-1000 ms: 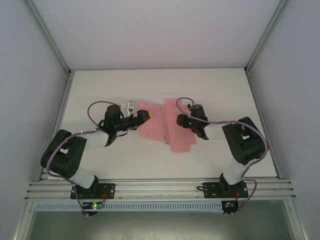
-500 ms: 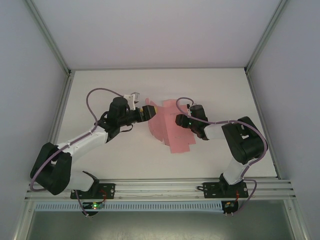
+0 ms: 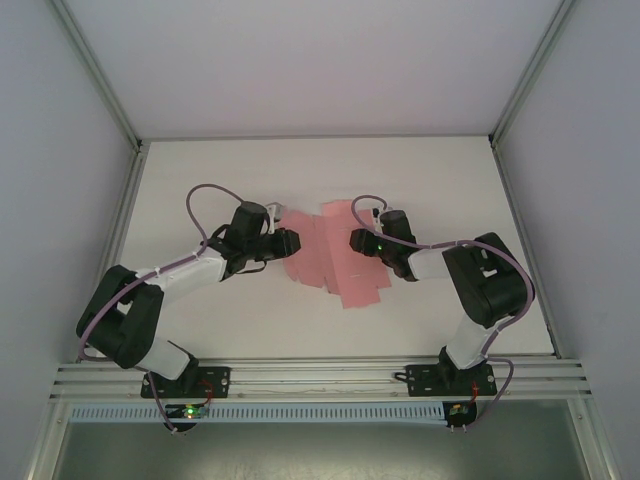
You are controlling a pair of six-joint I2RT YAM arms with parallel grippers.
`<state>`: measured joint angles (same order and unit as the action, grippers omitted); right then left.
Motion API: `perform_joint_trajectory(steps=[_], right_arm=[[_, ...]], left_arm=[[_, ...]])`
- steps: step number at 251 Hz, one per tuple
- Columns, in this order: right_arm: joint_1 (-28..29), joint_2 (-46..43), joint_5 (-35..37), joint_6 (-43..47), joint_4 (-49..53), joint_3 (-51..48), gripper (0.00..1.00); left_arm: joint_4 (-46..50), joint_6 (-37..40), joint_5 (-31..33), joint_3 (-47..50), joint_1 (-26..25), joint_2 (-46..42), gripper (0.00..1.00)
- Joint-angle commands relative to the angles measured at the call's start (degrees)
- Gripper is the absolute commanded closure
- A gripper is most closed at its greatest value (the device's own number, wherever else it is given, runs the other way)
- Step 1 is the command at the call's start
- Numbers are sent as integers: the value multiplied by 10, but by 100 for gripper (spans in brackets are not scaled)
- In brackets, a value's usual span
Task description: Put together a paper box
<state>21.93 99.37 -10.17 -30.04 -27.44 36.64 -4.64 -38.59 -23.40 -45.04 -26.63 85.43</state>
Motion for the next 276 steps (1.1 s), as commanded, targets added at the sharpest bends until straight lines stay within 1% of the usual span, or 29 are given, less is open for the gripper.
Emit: perform_joint_trajectory(steps=[1,11,34,49,61,72,79,91,94,108,125,146,165,175,202,221,251,276], right_arm=[[8,-8,-35,3,114,-24,51],[6,-30,-37,10,126,-16,49],[4,-88,-38,31,150,0,42],[-2,-133,-42,45,164,7,34],[-12,-166,-49,51,165,5,32],[-27,-201,-64,57,163,-1,28],[-38,-218,-80,59,162,-6,22],[-60,-245,-116,64,158,-14,4],[-66,-250,-125,64,157,-15,2],[-91,-273,-163,59,153,-23,2],[-119,-293,-208,56,143,-34,2],[-142,-313,-225,46,131,-50,2],[-158,-325,-231,40,104,-71,2],[-168,-323,-251,35,88,-79,2],[-191,-293,-328,9,22,-98,2],[-198,-260,-376,-15,-41,-110,2],[-198,-209,-420,-49,-143,-130,2],[-197,-178,-437,-61,-174,-129,3]], left_arm=[[18,37,-1,-25,-5,-1,92],[21,47,-4,-27,-5,-7,100],[27,78,-10,-28,-5,-27,100],[28,103,-17,-24,-5,-47,100],[23,119,-24,-18,-5,-65,100],[13,128,-38,-12,-6,-84,100],[-1,128,-46,-7,-5,-95,100],[-36,131,-80,6,-5,-115,100],[-45,132,-91,9,-5,-119,100],[-64,136,-120,17,-5,-138,100],[-43,139,-117,9,-5,-155,100],[-15,145,-112,1,-5,-170,100],[-26,134,-111,9,-5,-184,100],[-37,125,-111,15,-6,-191,100],[-66,107,-120,27,-5,-207,100],[-68,101,-123,29,-5,-216,100],[-77,93,-130,30,-5,-229,100],[-82,87,-131,29,-5,-238,100]])
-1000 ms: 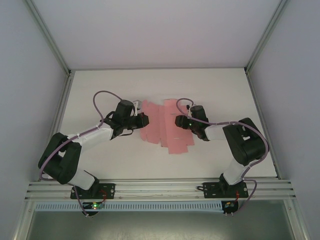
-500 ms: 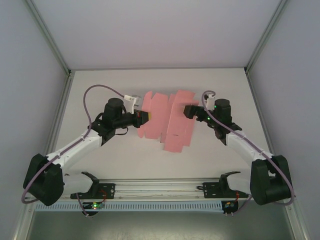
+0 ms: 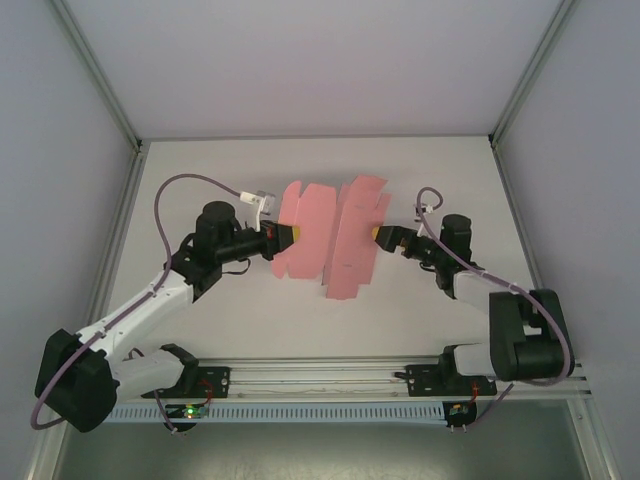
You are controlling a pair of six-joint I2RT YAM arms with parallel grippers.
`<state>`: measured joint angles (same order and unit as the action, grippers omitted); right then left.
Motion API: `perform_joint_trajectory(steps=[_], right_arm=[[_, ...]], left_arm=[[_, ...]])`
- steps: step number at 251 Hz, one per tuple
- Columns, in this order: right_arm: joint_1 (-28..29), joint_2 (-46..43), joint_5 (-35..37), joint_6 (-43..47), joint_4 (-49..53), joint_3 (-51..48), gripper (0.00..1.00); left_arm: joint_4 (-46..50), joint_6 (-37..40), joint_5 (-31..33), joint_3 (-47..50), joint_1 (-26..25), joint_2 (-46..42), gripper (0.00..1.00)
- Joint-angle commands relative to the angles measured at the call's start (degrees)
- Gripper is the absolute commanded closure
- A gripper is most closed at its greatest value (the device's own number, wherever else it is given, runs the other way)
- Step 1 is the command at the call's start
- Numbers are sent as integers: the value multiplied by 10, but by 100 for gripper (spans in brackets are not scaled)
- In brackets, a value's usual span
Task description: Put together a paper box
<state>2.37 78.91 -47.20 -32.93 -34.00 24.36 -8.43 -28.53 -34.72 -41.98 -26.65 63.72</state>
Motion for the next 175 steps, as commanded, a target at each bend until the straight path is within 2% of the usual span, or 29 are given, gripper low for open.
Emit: perform_joint_trajectory(steps=[1,55,87,121,165,175], right_arm=[[-2,28,-68,-32,-110,-6,3],[0,85,-92,-61,-194,-8,5],[3,114,-117,-105,-268,-8,16],[3,119,-115,-113,-265,-12,26],[5,113,-116,-114,-259,-12,60],[8,111,-121,-114,-260,-11,64]], left_arm=[[-45,-14,-17,-1,-5,-21,100],[-71,-42,-23,-2,-6,-23,100],[-58,-48,-2,-7,-7,-26,100],[-39,-46,46,-1,-7,-36,100],[-27,-42,80,8,-6,-47,100],[-31,-43,82,13,-7,-49,100]])
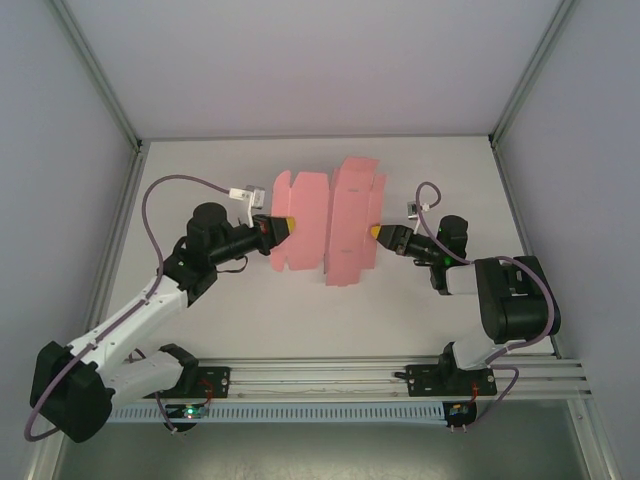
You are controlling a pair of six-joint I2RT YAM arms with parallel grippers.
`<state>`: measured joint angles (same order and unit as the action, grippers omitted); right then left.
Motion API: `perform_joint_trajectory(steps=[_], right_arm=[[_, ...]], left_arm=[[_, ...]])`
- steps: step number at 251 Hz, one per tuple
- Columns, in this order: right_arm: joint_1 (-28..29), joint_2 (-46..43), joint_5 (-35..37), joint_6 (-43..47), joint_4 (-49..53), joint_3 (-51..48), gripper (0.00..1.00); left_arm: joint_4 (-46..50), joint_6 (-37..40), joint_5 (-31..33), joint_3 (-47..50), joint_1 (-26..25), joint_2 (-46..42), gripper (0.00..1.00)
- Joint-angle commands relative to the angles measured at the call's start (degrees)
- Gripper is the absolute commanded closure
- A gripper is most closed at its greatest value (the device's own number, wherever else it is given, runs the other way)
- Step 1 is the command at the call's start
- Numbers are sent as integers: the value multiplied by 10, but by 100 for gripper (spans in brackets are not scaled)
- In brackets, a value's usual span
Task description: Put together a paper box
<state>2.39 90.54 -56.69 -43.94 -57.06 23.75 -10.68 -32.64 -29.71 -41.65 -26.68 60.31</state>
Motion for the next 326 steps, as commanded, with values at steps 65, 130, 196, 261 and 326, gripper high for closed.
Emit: perform_joint_trajectory(steps=[65,130,196,261,326], right_arm=[[37,-22,-48,18,-28,-8,69],[58,-72,-43,69,22,-18,69],[60,-171,39,155,219,-12,71],[80,-222,27,173,245,-7,79],[97,-230,75,195,280,12,93]], left_arm=[[-5,-13,64,21,-7,-22,100],[-14,-35,86,35,-7,-31,100],[11,-29,134,52,-7,-63,100],[-4,-42,142,75,-7,-79,100],[0,-44,130,80,-7,-80,100]])
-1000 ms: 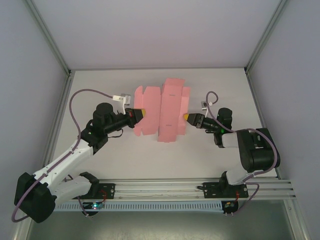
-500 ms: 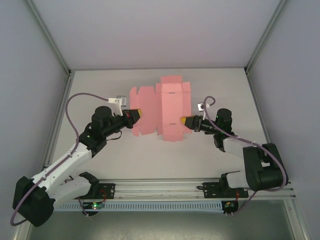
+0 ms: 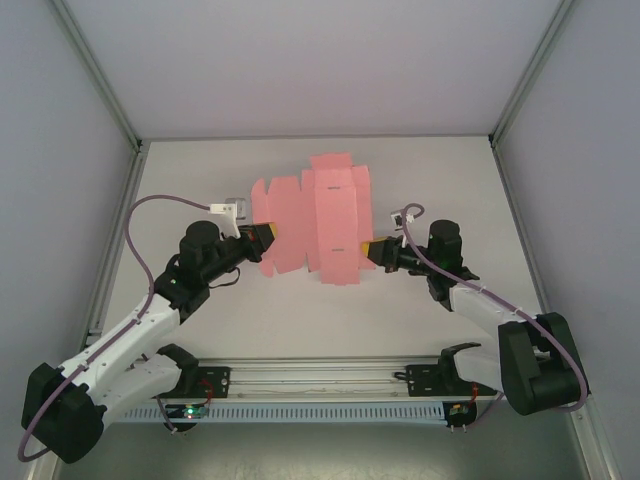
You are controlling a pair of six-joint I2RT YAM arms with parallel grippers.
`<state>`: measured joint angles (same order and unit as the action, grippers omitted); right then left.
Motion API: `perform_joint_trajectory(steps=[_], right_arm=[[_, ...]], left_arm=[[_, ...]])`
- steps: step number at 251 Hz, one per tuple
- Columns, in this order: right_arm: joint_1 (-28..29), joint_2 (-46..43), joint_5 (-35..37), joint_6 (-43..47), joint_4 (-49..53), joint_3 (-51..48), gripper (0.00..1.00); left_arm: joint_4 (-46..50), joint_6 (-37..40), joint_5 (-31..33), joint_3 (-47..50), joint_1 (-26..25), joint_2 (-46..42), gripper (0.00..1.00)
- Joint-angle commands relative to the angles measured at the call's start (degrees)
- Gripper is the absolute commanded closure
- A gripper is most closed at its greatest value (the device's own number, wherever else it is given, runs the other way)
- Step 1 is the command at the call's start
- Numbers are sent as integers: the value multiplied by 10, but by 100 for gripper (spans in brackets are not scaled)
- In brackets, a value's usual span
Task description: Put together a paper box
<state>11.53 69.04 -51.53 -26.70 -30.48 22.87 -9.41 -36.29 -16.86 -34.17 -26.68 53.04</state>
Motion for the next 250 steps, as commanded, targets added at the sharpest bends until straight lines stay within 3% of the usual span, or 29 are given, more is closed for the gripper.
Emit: perform_joint_trajectory(steps=[1,37,43,56,81,95,126,164,182,214,250], right_arm=[[6,-15,24,24,15,21,93],[15,-31,72,63,85,37,100],[19,-34,81,72,101,41,100],[24,-36,90,91,135,48,100],[33,-35,95,110,181,56,100],[37,-32,98,123,207,61,100],[43,-13,105,151,258,73,100],[61,22,106,181,285,109,100],[88,45,169,235,364,161,100],[144,108,348,350,532,280,100],[159,151,398,476,598,355,100]], left_arm=[[-13,-8,1,6,-6,-7,100],[35,-7,28,13,-6,-18,100],[53,-7,41,13,-7,-21,94],[96,-10,80,17,-7,-26,74],[186,-24,173,27,-6,-40,24],[237,-30,224,29,-6,-50,1],[325,-39,314,25,-6,-81,0],[364,-28,347,9,-6,-104,0],[358,-22,347,4,-6,-103,0],[355,-11,339,-17,-6,-82,0],[349,-7,337,-43,-5,-50,0]])
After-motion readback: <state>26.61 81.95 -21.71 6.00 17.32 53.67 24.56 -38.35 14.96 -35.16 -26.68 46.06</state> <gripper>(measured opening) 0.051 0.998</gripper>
